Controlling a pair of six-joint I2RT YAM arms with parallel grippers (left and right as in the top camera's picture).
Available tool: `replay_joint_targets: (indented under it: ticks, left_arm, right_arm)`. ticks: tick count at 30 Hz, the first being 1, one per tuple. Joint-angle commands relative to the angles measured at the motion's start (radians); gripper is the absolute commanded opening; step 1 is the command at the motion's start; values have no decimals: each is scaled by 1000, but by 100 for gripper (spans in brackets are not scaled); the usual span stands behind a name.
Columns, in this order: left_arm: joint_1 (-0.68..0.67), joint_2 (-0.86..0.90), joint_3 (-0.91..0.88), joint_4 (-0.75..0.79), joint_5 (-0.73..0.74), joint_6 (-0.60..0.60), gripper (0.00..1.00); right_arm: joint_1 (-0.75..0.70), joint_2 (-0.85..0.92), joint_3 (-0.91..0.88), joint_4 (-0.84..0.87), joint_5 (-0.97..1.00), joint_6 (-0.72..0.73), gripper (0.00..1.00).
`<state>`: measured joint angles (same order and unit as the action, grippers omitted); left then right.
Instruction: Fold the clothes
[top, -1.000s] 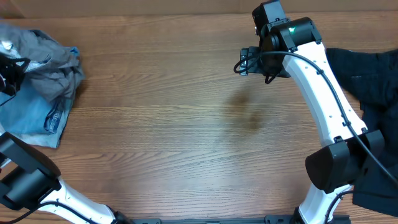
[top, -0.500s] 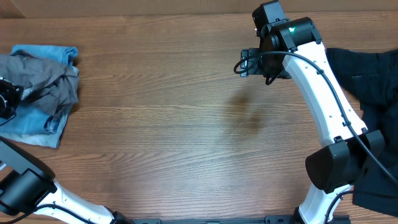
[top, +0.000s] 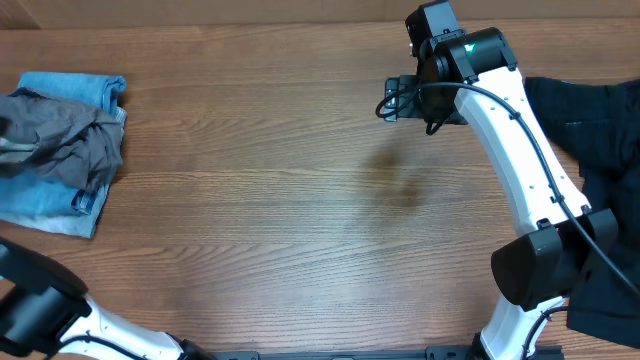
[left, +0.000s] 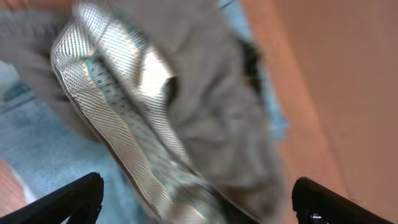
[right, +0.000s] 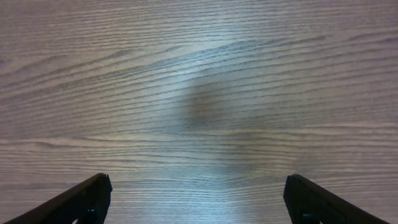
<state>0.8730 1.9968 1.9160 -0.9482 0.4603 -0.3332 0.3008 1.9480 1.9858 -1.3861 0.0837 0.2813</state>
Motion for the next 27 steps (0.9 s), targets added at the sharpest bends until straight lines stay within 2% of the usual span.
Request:
replay_joint_targets:
  ticks: [1, 2, 3, 4, 5, 8, 11, 13, 17, 20, 23, 27]
  left_arm:
    - [0, -149, 84, -26, 51, -11, 98]
    - [-16, -171, 84, -20, 53, 2, 93]
    - [-40, -172, 84, -16, 54, 5, 73]
    - [-80, -160, 77, -16, 53, 22, 29]
    - [-126, -141, 64, -7, 50, 35, 4]
    - [-230, -54, 52, 55, -56, 64, 4]
    - [-259, 24, 52, 105, -90, 64, 4]
    - [-261, 82, 52, 91, -90, 64, 4]
    - [-243, 185, 52, -46, -94, 66, 4]
    - [-243, 204, 49, -116, -101, 145, 4]
    - [-241, 207, 17, -108, -151, 157, 4]
    - [-216, 207, -155, -1, -156, 158, 4]
  right_arm:
    - [-5, -5, -5, 4, 1, -1, 100]
    - [-5, -5, -5, 4, 1, -1, 100]
    - [-5, -5, -5, 4, 2, -1, 100]
    - [-5, -5, -5, 4, 8, -2, 100]
    - [-5, -5, -5, 5, 53, -1, 100]
    - [-5, -5, -5, 4, 133, -1, 100]
    - [-5, -5, -5, 4, 133, -1, 100]
    - [-5, -5, -5, 4, 133, -1, 100]
    - [-5, -5, -5, 4, 133, -1, 100]
    - [-5, -5, -5, 4, 133, -1, 100]
    - [-5, -5, -5, 4, 133, -1, 100]
    - [-5, -5, -5, 4, 133, -1, 100]
